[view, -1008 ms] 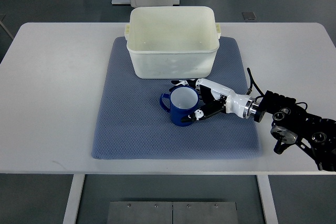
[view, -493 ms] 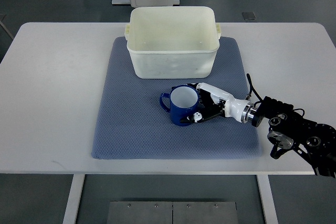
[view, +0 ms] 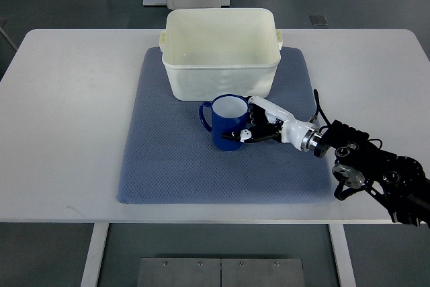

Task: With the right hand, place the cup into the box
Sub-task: 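Lift the blue mug with the right hand above the cream tub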

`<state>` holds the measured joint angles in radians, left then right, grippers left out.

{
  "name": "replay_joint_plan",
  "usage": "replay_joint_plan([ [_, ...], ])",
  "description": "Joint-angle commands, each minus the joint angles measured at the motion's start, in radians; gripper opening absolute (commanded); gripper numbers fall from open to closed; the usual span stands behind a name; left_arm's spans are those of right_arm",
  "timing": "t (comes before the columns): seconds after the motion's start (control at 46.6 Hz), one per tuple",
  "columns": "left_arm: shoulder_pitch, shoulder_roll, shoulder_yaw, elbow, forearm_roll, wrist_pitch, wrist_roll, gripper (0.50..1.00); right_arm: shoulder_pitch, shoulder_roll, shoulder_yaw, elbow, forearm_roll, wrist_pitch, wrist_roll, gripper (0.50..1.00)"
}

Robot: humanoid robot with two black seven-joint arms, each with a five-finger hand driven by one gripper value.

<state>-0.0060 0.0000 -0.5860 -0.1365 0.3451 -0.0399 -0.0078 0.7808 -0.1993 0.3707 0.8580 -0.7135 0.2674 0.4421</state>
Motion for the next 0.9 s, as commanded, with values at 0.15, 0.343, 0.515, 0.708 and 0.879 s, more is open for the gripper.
replay_joint_plan([
  [0.15, 0.0, 0.0, 0.0, 0.0, 0.0, 0.0, 0.0, 1.0, 0.043, -0.094, 0.042, 0.088, 0.02, 0.064, 0.001, 0.5],
  [0.343, 0.0, 0.0, 0.0, 0.0, 0.0, 0.0, 0.0, 1.0, 0.078, -0.135, 0.1, 0.122, 0.022, 0.111, -0.016, 0.5],
  [0.515, 0.0, 0.0, 0.0, 0.0, 0.0, 0.0, 0.0, 1.0, 0.124, -0.14, 0.172, 0.119, 0.025, 0.118, -0.078, 0.5],
  [0.708, 0.0, 0.0, 0.0, 0.0, 0.0, 0.0, 0.0, 1.0, 0.182, -0.137, 0.229, 0.078, 0.062, 0.107, -0.154, 0.5],
  [0.879, 0.0, 0.0, 0.0, 0.0, 0.0, 0.0, 0.0, 1.0, 0.221, -0.121, 0.238, 0.009, 0.065, 0.073, -0.192, 0.5],
])
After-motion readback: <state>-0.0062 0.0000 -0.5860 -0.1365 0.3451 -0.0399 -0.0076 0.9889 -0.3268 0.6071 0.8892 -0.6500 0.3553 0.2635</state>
